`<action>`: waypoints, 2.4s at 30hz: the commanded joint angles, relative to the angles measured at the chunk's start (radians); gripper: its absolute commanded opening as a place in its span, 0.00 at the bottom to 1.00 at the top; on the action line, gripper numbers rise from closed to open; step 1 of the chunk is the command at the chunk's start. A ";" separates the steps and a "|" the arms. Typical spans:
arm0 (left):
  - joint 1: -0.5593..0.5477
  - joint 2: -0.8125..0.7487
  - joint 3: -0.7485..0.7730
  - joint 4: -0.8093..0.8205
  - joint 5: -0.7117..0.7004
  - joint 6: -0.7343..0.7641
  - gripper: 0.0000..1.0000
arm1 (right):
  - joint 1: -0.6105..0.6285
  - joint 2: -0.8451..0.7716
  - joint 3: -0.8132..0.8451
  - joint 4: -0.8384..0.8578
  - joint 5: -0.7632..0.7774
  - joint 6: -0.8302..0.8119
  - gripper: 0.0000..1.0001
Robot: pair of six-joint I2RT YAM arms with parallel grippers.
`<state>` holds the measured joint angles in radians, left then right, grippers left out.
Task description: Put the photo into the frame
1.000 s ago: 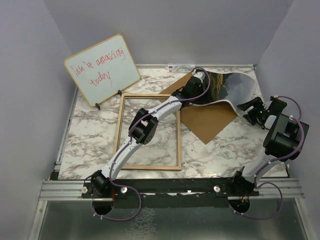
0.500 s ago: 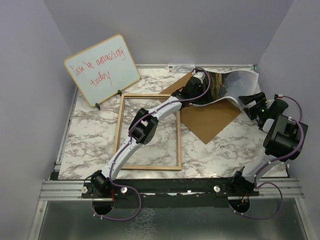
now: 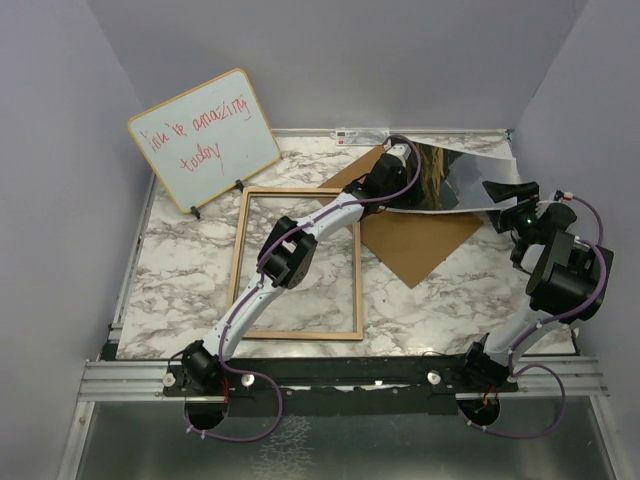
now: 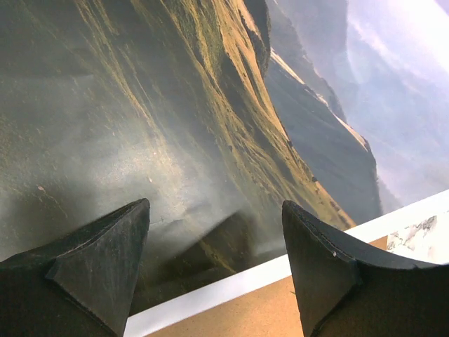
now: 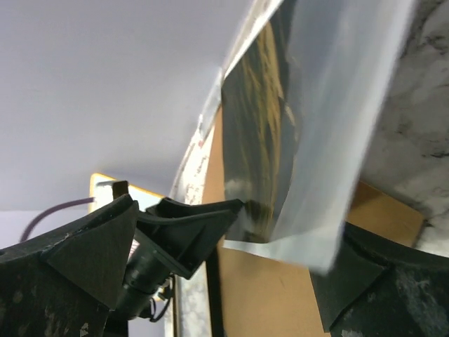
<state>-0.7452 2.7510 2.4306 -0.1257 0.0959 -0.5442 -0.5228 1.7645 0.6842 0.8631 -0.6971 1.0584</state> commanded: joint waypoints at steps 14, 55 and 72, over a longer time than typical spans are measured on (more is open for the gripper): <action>0.014 0.044 -0.051 -0.105 0.003 -0.030 0.78 | -0.003 0.029 0.125 -0.309 0.082 -0.135 0.59; 0.040 -0.316 -0.122 -0.115 0.141 0.259 0.92 | 0.037 -0.002 0.021 0.173 0.134 0.194 0.01; -0.041 -0.403 0.037 -0.174 0.213 0.516 0.89 | 0.165 -0.395 0.327 -0.738 0.437 0.205 0.01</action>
<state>-0.7334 2.3886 2.4462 -0.2729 0.2638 -0.1596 -0.3752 1.4204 0.9409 0.4538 -0.3943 1.2705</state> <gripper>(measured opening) 0.900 0.008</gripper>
